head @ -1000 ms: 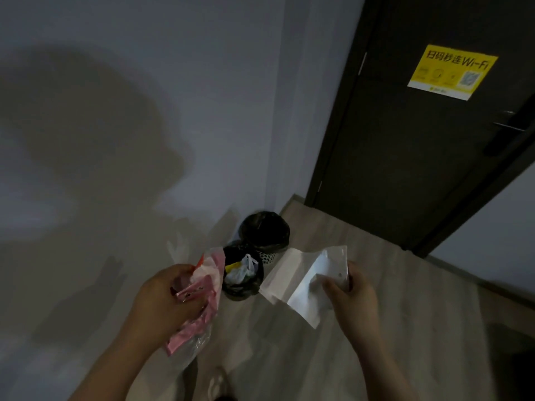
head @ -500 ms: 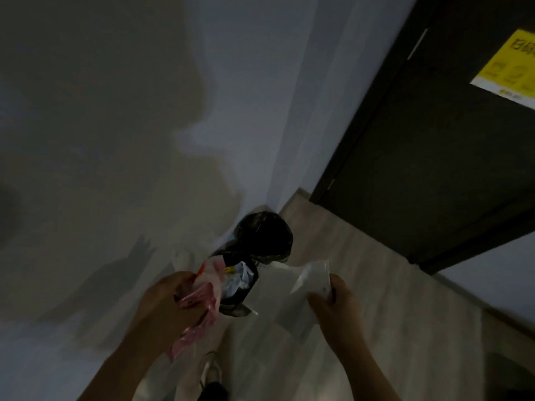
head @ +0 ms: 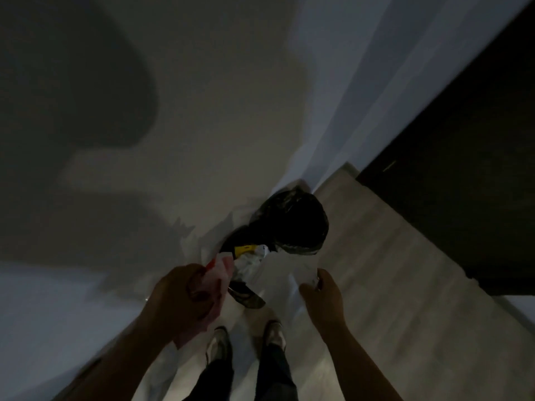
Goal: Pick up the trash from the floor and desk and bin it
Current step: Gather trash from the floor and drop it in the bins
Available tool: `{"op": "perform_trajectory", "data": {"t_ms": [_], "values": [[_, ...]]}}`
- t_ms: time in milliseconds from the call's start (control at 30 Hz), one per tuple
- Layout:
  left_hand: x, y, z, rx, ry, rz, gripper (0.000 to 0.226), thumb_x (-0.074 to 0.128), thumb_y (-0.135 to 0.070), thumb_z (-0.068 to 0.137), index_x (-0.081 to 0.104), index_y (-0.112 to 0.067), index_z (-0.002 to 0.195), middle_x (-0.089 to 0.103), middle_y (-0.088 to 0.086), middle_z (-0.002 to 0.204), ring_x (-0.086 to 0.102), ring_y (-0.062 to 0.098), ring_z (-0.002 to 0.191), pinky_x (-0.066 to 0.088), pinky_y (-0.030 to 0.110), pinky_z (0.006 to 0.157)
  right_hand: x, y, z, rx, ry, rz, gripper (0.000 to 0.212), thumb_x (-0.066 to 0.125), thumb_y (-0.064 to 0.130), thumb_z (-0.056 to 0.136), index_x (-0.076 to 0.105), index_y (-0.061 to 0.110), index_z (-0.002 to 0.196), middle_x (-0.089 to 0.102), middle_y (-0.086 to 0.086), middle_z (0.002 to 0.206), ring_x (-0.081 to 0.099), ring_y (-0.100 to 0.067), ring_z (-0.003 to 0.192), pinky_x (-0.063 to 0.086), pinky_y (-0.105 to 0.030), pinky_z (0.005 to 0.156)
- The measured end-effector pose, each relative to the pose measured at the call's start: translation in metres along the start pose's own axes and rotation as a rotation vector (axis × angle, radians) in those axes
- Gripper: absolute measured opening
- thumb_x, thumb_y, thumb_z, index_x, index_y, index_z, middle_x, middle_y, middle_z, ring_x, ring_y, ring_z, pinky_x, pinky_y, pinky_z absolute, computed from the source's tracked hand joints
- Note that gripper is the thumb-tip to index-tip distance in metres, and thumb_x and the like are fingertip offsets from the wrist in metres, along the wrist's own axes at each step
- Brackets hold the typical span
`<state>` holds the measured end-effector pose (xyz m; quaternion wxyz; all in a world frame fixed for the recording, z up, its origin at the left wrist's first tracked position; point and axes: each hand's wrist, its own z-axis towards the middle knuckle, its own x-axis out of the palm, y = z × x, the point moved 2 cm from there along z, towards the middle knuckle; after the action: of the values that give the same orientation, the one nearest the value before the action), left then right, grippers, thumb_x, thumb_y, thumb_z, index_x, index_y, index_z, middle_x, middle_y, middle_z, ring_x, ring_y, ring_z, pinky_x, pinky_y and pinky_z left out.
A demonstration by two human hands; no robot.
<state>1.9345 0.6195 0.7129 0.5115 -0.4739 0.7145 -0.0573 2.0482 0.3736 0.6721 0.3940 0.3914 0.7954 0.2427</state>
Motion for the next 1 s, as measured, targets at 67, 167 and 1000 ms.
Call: {"op": "perform_trajectory", "data": {"t_ms": [67, 167, 1000], "values": [[0.016, 0.005, 0.017, -0.081, 0.032, -0.002, 0.043, 0.076, -0.024, 0.073, 0.062, -0.025, 0.114, 0.065, -0.003, 0.103, 0.059, 0.015, 0.089, 0.044, 0.023, 0.075, 0.013, -0.011, 0.037, 0.022, 0.038, -0.016, 0.018, 0.059, 0.004, 0.084, 0.058, 0.017, 0.096, 0.060, -0.003, 0.077, 0.056, -0.019, 0.063, 0.045, -0.033, 0.058], [0.040, 0.017, 0.040, -0.150, 0.050, -0.076, 0.027, 0.078, -0.021, 0.073, 0.061, -0.035, 0.088, 0.068, -0.008, 0.085, 0.065, 0.011, 0.076, 0.054, 0.027, 0.070, 0.035, -0.029, 0.087, 0.051, 0.078, -0.040, 0.030, 0.058, 0.007, 0.086, 0.057, 0.012, 0.116, 0.064, -0.011, 0.100, 0.061, -0.029, 0.084, 0.047, -0.034, 0.068], [0.169, 0.120, 0.156, -0.038, 0.097, 0.032, 0.039, 0.077, -0.025, 0.071, 0.065, -0.016, 0.107, 0.063, -0.004, 0.093, 0.063, 0.018, 0.077, 0.047, 0.014, 0.069, 0.132, -0.133, 0.206, -0.147, 0.301, -0.640, 0.046, 0.056, 0.017, 0.092, 0.047, 0.014, 0.137, 0.053, -0.009, 0.131, 0.051, -0.024, 0.120, 0.043, -0.034, 0.099]]}}
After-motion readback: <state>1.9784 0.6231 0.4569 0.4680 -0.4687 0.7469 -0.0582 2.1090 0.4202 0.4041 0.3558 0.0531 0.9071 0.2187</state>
